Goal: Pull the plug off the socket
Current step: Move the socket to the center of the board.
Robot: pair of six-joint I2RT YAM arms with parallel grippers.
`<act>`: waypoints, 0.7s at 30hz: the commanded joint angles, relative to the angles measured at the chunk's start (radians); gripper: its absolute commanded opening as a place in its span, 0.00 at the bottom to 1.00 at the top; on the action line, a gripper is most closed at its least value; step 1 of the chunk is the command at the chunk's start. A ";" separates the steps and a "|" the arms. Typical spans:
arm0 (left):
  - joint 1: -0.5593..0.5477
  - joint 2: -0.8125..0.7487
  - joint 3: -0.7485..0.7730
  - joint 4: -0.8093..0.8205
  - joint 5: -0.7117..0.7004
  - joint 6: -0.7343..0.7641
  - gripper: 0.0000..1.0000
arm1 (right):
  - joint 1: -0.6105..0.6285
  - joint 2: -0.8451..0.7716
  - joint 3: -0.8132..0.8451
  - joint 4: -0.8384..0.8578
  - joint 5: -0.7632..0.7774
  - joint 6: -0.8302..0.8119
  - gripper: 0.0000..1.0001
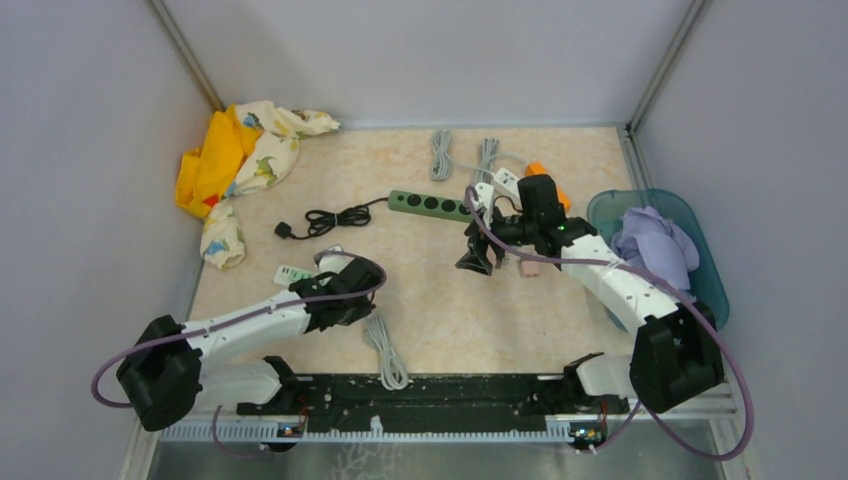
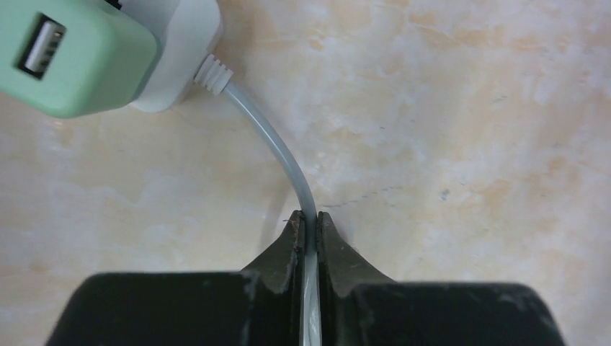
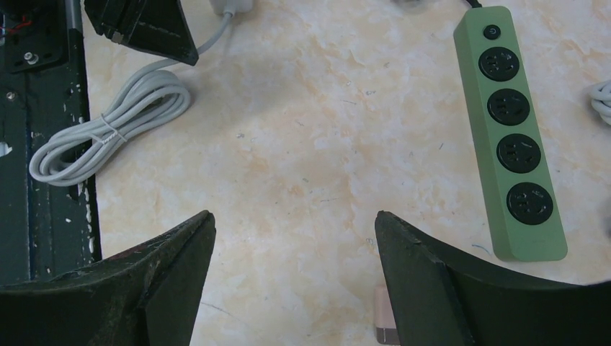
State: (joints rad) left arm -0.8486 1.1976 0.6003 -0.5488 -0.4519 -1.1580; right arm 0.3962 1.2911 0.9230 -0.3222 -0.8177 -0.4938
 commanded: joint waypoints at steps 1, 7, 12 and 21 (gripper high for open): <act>-0.005 -0.065 -0.046 0.173 0.134 -0.140 0.08 | -0.007 -0.034 0.009 0.026 -0.024 -0.016 0.81; -0.039 -0.047 -0.043 0.359 0.216 -0.234 0.06 | -0.008 -0.042 0.018 0.019 0.025 -0.022 0.81; -0.085 0.091 0.015 0.500 0.252 -0.290 0.07 | -0.038 -0.049 0.018 0.074 0.172 0.053 0.81; -0.139 0.376 0.168 0.756 0.365 -0.300 0.29 | -0.136 -0.062 0.014 0.145 0.324 0.155 0.82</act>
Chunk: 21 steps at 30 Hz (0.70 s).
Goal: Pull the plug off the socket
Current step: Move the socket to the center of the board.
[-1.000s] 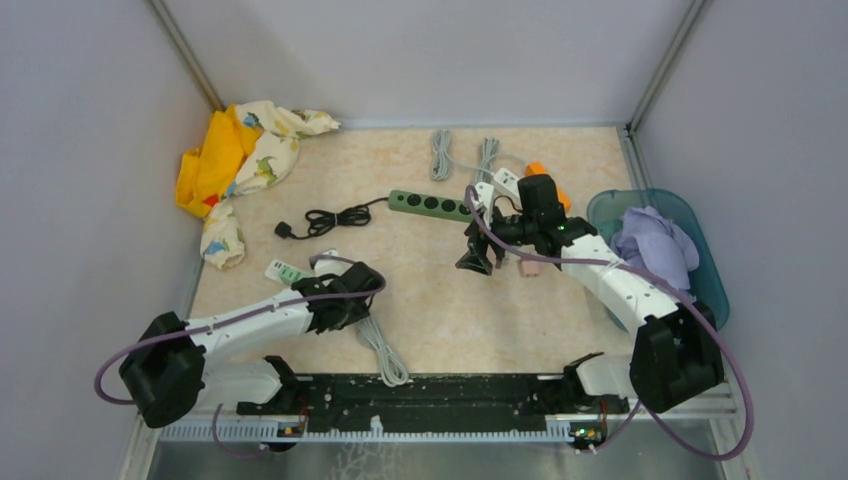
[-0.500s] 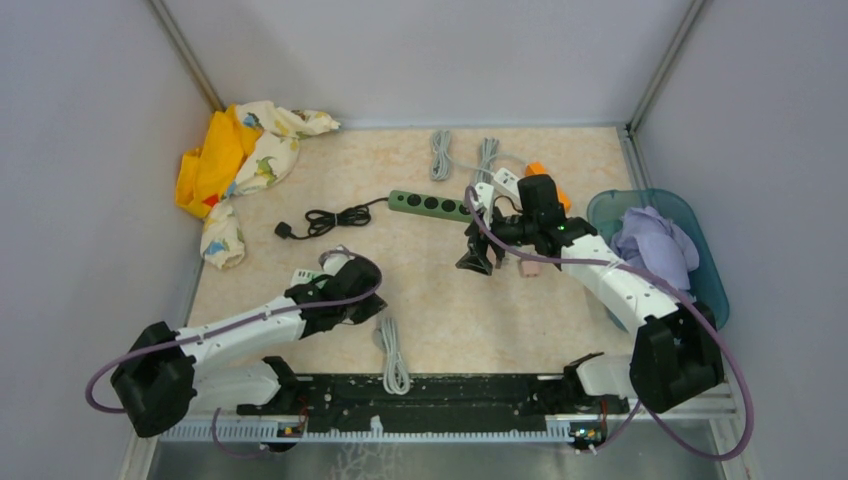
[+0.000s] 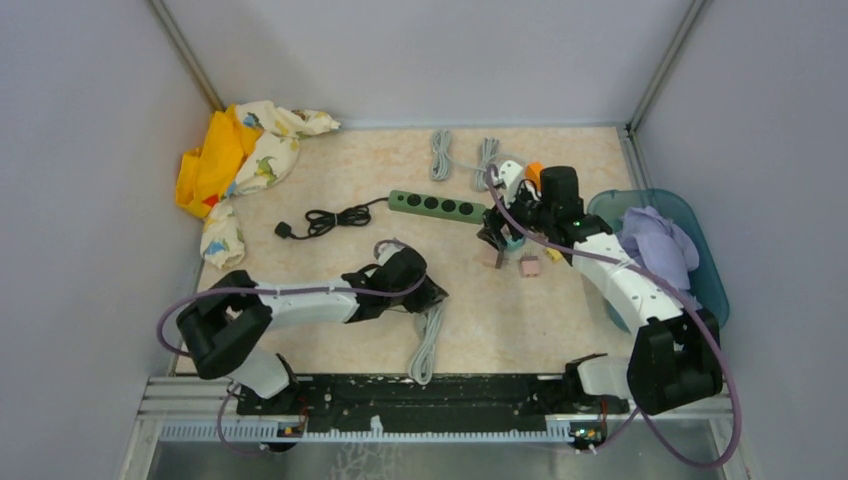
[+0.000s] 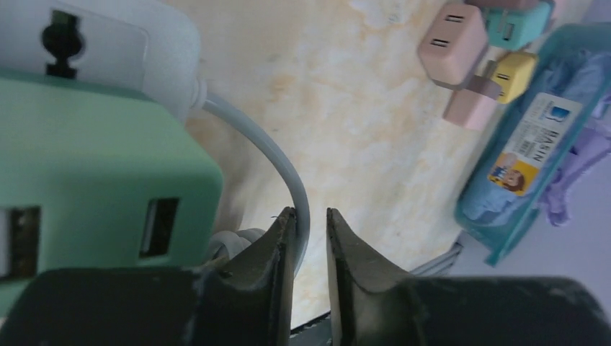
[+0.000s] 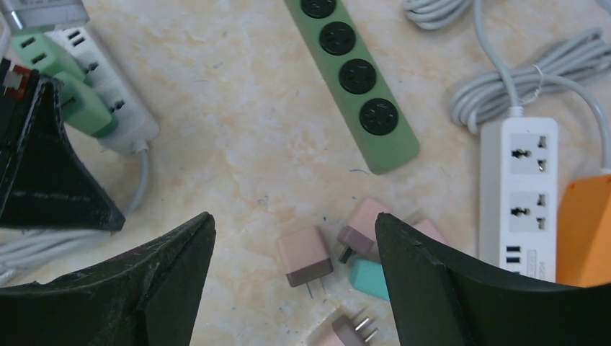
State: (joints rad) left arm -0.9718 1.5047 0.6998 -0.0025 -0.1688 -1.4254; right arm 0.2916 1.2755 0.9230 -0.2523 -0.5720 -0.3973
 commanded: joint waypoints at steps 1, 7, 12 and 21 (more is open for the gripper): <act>-0.018 0.094 0.089 0.225 0.104 -0.023 0.35 | -0.039 -0.048 0.013 0.075 0.077 0.060 0.82; -0.049 0.154 0.201 0.177 0.126 0.102 0.59 | -0.046 -0.048 0.014 0.071 0.057 0.062 0.82; -0.057 0.116 0.219 0.133 0.126 0.241 0.64 | -0.048 -0.045 0.016 0.071 0.040 0.061 0.82; -0.061 -0.034 0.070 0.309 0.183 0.485 0.65 | -0.048 -0.041 0.009 0.070 0.005 0.059 0.82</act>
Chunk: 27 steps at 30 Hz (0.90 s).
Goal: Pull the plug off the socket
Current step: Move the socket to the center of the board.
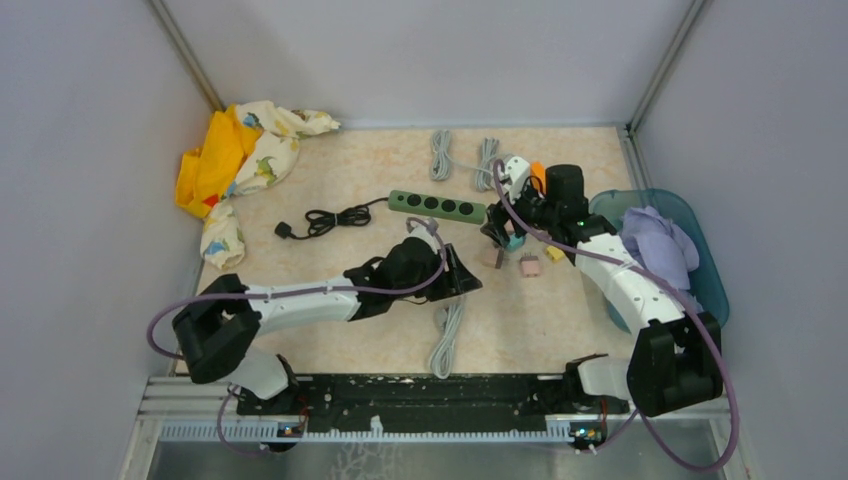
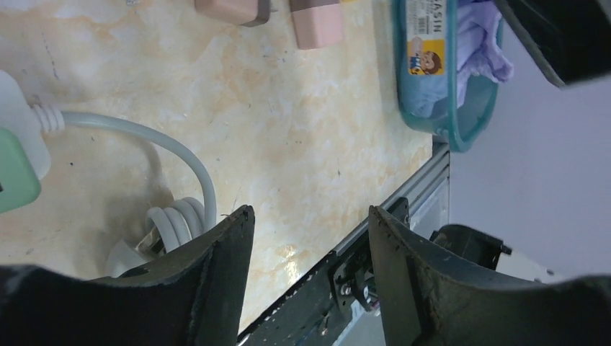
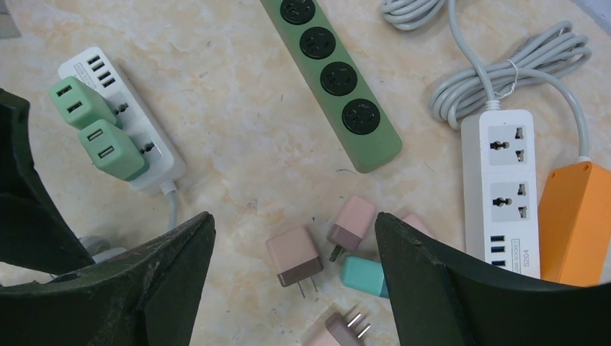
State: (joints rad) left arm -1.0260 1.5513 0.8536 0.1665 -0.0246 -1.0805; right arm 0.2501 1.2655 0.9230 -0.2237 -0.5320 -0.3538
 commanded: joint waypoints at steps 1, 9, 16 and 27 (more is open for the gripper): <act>-0.006 -0.099 -0.109 0.175 0.048 0.154 0.67 | -0.006 -0.031 0.009 0.041 -0.041 0.015 0.81; -0.005 -0.211 -0.227 0.301 0.083 0.271 0.68 | -0.006 -0.031 0.007 0.041 -0.070 0.010 0.81; -0.003 -0.360 -0.330 0.330 0.027 0.375 0.76 | -0.006 -0.034 0.005 0.037 -0.092 0.006 0.81; 0.007 -0.620 -0.498 0.394 -0.074 0.548 1.00 | -0.006 -0.031 0.003 0.027 -0.161 -0.011 0.81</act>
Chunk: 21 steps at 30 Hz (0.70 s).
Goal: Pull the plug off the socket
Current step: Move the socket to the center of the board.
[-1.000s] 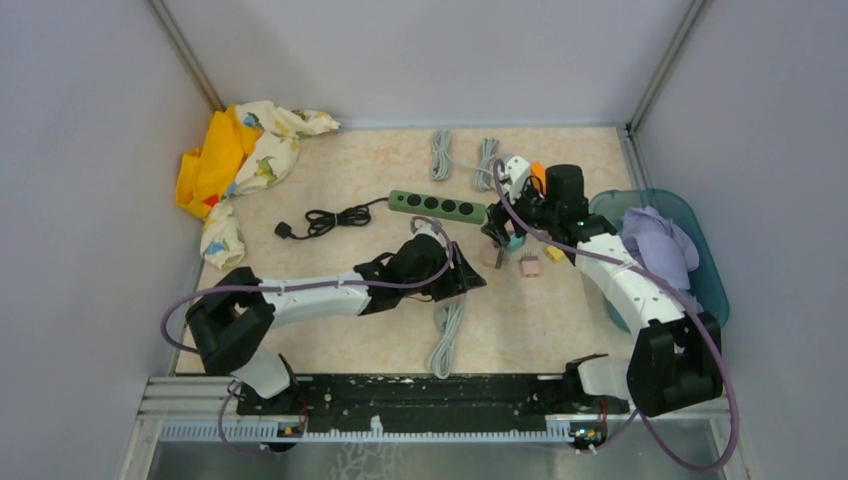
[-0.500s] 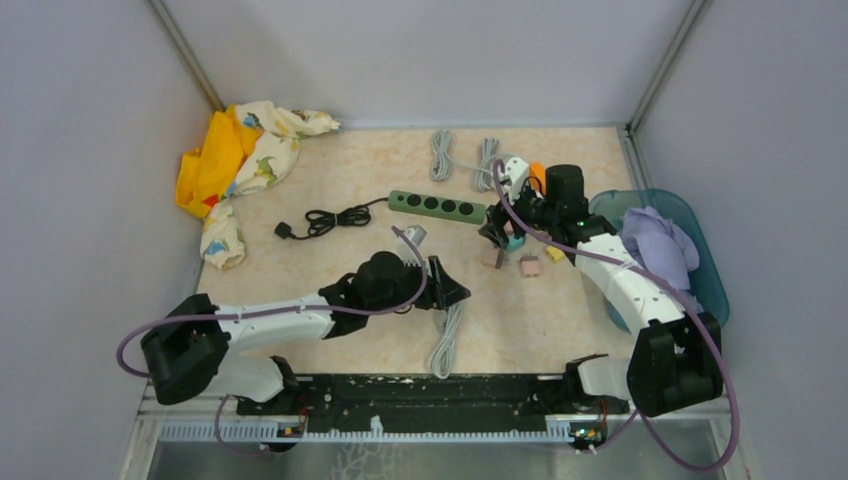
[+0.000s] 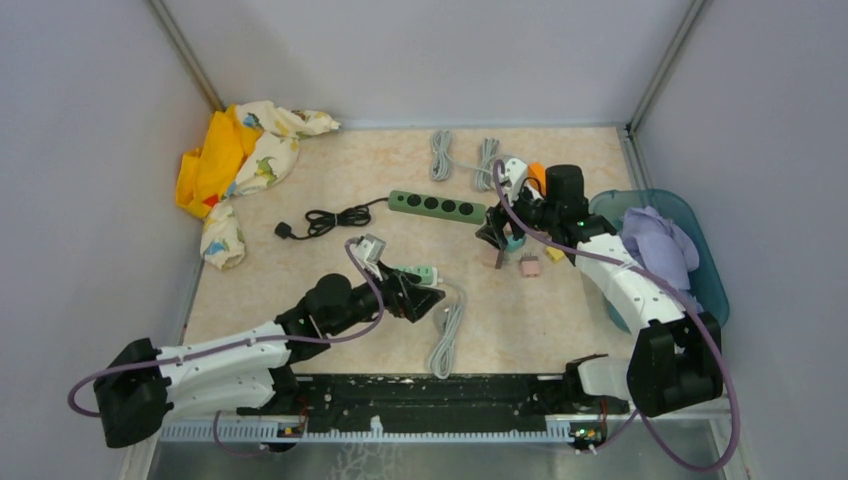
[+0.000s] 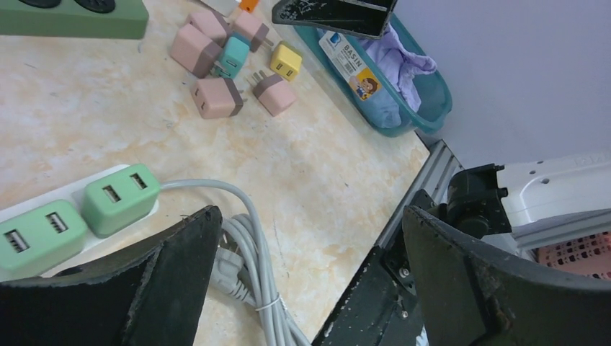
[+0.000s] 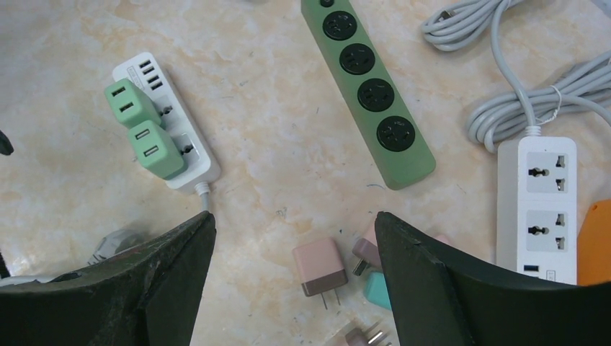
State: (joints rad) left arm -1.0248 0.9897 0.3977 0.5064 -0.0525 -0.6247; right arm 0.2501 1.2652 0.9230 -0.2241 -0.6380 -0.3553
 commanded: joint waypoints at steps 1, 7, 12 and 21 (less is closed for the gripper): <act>0.008 -0.077 -0.048 0.042 -0.055 0.105 1.00 | -0.006 -0.031 0.004 0.026 -0.062 -0.012 0.81; 0.018 -0.183 -0.022 -0.126 -0.121 0.221 1.00 | -0.006 -0.029 0.004 0.009 -0.124 -0.034 0.81; 0.019 -0.235 0.047 -0.314 -0.192 0.341 1.00 | -0.006 -0.026 -0.003 0.002 -0.207 -0.052 0.81; 0.019 -0.309 0.035 -0.417 -0.305 0.452 1.00 | 0.008 -0.016 -0.027 0.012 -0.345 -0.083 0.81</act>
State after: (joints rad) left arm -1.0119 0.7170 0.4259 0.1558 -0.2852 -0.2550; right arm 0.2504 1.2652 0.9009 -0.2340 -0.8845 -0.4068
